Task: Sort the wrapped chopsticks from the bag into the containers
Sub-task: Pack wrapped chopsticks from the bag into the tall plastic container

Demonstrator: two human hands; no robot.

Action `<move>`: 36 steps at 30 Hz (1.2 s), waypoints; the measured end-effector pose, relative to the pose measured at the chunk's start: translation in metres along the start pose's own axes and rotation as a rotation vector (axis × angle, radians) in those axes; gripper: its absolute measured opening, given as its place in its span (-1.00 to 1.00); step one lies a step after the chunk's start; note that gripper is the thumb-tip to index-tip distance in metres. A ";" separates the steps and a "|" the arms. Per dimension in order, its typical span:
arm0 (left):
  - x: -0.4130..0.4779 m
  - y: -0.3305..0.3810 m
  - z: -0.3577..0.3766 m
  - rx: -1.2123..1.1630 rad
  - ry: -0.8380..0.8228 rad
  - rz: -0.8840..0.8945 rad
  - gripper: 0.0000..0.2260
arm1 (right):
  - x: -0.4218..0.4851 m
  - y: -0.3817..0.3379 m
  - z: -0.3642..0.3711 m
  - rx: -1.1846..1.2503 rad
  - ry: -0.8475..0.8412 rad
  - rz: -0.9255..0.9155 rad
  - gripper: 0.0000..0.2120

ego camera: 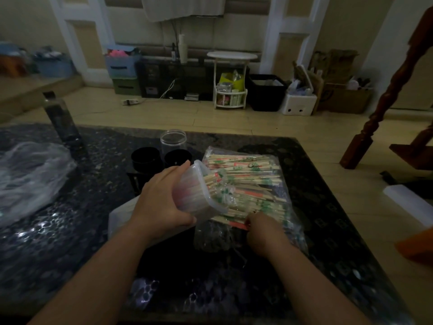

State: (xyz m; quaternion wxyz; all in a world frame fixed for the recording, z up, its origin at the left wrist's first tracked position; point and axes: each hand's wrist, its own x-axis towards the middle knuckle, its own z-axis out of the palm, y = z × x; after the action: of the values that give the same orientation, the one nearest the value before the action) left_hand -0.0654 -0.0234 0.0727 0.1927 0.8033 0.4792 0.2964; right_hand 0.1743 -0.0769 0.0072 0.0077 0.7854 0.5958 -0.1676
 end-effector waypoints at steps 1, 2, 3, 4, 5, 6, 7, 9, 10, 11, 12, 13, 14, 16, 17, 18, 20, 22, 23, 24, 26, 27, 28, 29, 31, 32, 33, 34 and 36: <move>0.000 0.000 0.000 -0.001 -0.001 0.000 0.10 | 0.000 0.001 0.002 0.000 0.015 -0.006 -0.73; 0.000 0.000 0.000 -0.002 -0.003 0.001 0.10 | 0.001 0.001 0.004 -0.002 0.035 -0.015 -0.74; 0.000 0.000 0.001 -0.003 -0.004 0.000 0.09 | 0.001 0.002 0.005 -0.009 0.054 -0.020 -0.74; 0.000 0.000 0.001 -0.004 -0.005 0.001 0.09 | 0.002 0.002 0.007 -0.019 0.071 -0.025 -0.75; 0.000 0.000 0.001 -0.005 -0.004 0.003 0.09 | 0.003 0.003 0.009 -0.035 0.079 -0.028 -0.75; 0.000 0.000 0.001 -0.006 -0.004 0.005 0.09 | 0.004 0.003 0.011 -0.051 0.083 -0.037 -0.75; 0.000 0.000 0.002 -0.006 -0.003 0.006 0.09 | 0.005 0.004 0.013 -0.066 0.080 -0.044 -0.74; 0.001 0.000 0.002 -0.010 0.000 0.011 0.08 | 0.007 0.006 0.017 -0.083 0.080 -0.049 -0.72; 0.001 0.000 0.003 -0.009 0.002 0.016 0.08 | 0.007 0.006 0.018 -0.089 0.087 -0.050 -0.72; 0.001 0.000 0.003 -0.006 0.004 0.019 0.08 | 0.007 0.006 0.018 -0.092 0.093 -0.049 -0.72; 0.001 0.000 0.003 -0.003 0.005 0.020 0.08 | 0.007 0.006 0.018 -0.091 0.102 -0.049 -0.73; 0.001 0.000 0.003 0.000 0.004 0.018 0.08 | 0.007 0.005 0.017 -0.085 0.107 -0.043 -0.73; 0.000 0.000 0.003 0.006 0.003 0.015 0.08 | 0.007 0.004 0.017 -0.077 0.115 -0.033 -0.74; 0.001 0.000 0.003 0.017 0.001 0.011 0.09 | 0.007 0.005 0.017 -0.071 0.146 0.001 -0.75; 0.001 0.000 0.004 0.018 0.001 0.011 0.09 | 0.007 0.005 0.018 -0.078 0.162 0.016 -0.74; 0.000 -0.001 0.004 0.017 0.002 0.012 0.09 | 0.008 0.006 0.019 -0.083 0.173 0.026 -0.73; 0.001 -0.001 0.003 0.014 0.006 0.012 0.09 | 0.008 0.007 0.020 -0.066 0.166 0.035 -0.73; 0.001 -0.001 0.003 0.012 0.002 0.008 0.09 | 0.009 0.006 0.021 -0.019 0.152 0.034 -0.74; 0.001 -0.001 0.003 0.009 -0.001 0.004 0.09 | 0.009 0.005 0.020 0.023 0.156 0.025 -0.75; 0.001 -0.001 0.003 0.007 -0.004 0.002 0.09 | 0.009 0.004 0.021 0.072 0.157 0.011 -0.75; 0.001 0.000 0.003 0.007 -0.008 0.005 0.09 | 0.009 0.002 0.022 0.131 0.153 -0.027 -0.79; 0.001 0.000 0.003 0.011 -0.009 0.008 0.09 | 0.010 0.001 0.024 0.122 0.155 -0.044 -0.82; 0.001 0.000 0.003 0.014 -0.009 0.011 0.09 | 0.011 0.000 0.025 0.108 0.167 -0.053 -0.84; 0.001 0.000 0.003 0.015 -0.008 0.013 0.08 | 0.011 -0.001 0.025 0.103 0.182 -0.056 -0.83; 0.000 0.001 0.003 0.013 -0.006 0.016 0.08 | 0.012 -0.002 0.025 0.113 0.174 -0.046 -0.77; 0.000 0.001 0.003 0.012 -0.005 0.018 0.08 | 0.012 -0.002 0.025 0.108 0.152 -0.038 -0.76; 0.001 0.000 0.003 0.011 -0.004 0.022 0.08 | 0.012 -0.002 0.024 0.092 0.127 -0.032 -0.76; 0.001 0.000 0.003 0.009 -0.003 0.024 0.08 | 0.012 -0.002 0.024 0.077 0.104 -0.032 -0.77; 0.001 0.000 0.003 0.006 -0.006 0.020 0.07 | 0.011 0.000 0.023 0.051 0.082 -0.037 -0.78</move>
State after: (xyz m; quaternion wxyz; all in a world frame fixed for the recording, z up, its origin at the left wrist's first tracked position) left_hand -0.0635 -0.0224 0.0709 0.1888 0.8094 0.4716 0.2947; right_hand 0.1710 -0.0713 -0.0172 -0.0399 0.7805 0.6055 -0.1505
